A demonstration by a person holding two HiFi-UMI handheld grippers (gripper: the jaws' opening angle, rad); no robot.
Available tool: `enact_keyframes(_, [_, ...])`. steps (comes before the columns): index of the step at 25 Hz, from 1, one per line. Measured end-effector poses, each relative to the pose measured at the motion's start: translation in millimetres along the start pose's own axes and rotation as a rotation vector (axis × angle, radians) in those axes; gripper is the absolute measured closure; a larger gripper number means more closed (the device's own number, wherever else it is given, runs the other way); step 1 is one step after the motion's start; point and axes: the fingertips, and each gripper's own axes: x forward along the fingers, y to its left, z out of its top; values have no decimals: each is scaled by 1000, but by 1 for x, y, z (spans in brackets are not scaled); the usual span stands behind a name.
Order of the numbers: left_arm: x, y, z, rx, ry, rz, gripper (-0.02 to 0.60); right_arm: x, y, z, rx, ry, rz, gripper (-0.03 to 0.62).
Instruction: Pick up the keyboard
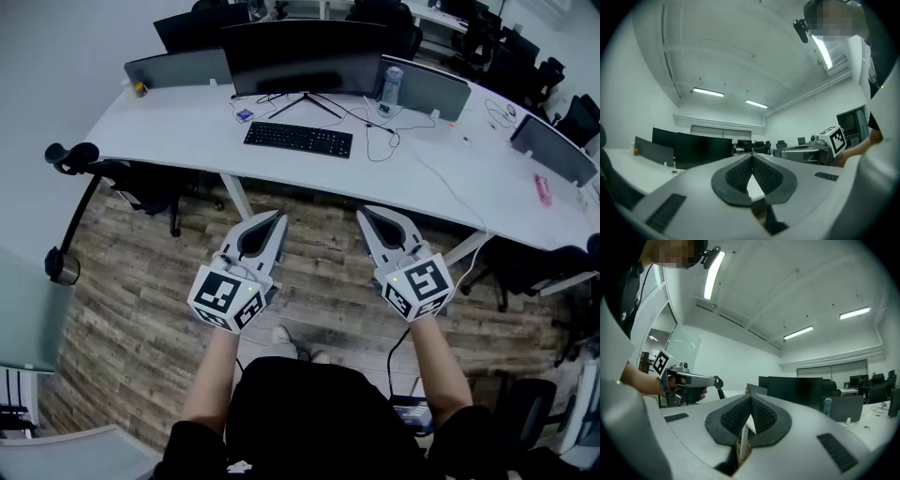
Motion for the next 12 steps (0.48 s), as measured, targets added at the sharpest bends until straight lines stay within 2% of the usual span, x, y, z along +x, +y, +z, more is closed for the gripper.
enact_keyframes(12, [2, -9, -4, 0, 8, 6, 572, -6, 1, -4, 0, 4, 34, 588])
